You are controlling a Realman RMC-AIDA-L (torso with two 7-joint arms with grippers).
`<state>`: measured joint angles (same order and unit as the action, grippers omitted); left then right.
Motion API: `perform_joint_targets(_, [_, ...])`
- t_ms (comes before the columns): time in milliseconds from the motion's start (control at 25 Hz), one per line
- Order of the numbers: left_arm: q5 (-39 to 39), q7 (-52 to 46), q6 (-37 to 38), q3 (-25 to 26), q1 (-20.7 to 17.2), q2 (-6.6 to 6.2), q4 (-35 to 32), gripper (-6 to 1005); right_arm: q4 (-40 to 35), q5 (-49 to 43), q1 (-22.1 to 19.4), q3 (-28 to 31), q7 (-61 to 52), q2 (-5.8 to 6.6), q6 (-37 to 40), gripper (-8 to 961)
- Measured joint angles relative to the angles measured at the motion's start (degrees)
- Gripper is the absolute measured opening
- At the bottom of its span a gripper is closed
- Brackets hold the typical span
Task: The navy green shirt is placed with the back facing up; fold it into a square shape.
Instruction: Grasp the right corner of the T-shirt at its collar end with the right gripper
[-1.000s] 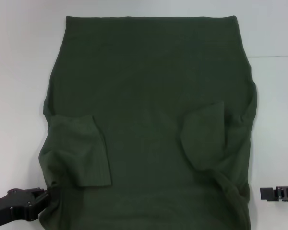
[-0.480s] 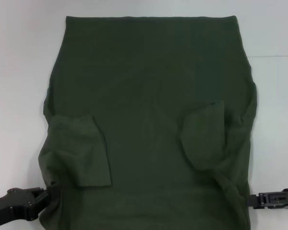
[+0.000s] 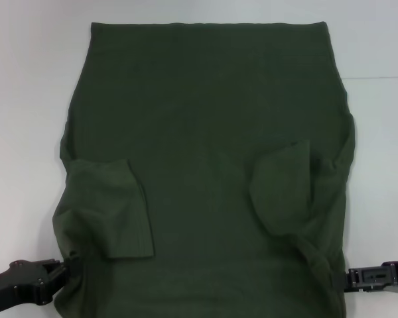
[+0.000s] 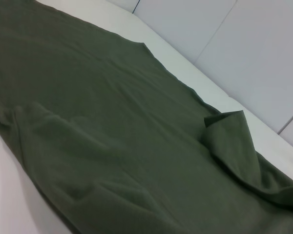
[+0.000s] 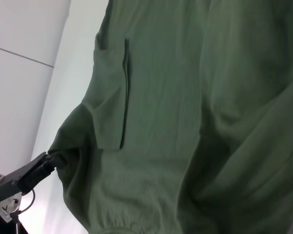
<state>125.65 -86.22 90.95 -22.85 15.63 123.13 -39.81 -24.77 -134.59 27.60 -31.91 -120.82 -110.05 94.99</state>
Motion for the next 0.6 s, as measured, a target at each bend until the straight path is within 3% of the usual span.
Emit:
perform_joint_targets(360, [-0.1,0.2,-0.5,0.0,0.3,0.00,0.0,-1,0.4,0.1,0.6,0.5,-0.2,-0.67,-1.2,695])
perform_joint_targets(600, [-0.1,0.2,-0.6,0.0,0.4,-0.16,0.0,1,0.4,-0.1,1.9,-1.0,-0.3,-1.84,-2.5,530])
